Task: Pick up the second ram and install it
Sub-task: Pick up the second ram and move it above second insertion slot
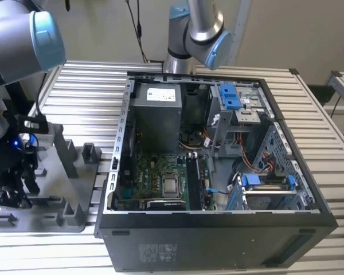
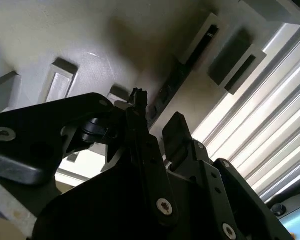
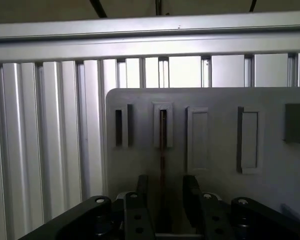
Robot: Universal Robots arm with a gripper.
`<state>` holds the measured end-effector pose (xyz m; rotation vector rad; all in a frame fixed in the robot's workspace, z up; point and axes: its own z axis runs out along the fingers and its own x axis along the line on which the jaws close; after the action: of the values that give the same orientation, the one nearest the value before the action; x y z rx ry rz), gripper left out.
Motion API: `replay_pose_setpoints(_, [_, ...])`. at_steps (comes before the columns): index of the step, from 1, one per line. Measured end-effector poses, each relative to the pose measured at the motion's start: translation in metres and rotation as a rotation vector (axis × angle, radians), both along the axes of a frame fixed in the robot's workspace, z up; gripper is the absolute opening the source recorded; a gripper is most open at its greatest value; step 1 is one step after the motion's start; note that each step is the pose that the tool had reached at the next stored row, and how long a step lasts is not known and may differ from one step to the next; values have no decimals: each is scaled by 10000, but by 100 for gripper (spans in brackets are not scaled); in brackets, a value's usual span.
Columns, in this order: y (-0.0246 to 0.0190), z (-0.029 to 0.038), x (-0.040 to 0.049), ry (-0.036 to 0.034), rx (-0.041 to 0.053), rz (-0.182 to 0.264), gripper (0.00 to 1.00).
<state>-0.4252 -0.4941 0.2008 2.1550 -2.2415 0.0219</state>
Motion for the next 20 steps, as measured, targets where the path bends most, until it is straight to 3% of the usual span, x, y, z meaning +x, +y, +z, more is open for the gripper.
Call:
replay_pose_setpoints(5, [-11,-58,-4,-45,0,195,42])
replay_pose_setpoints(9, [-6,-63,-39,-80,0,263,42])
replay_pose_setpoints(20, [-4,-64,-50,-83,0,263,40])
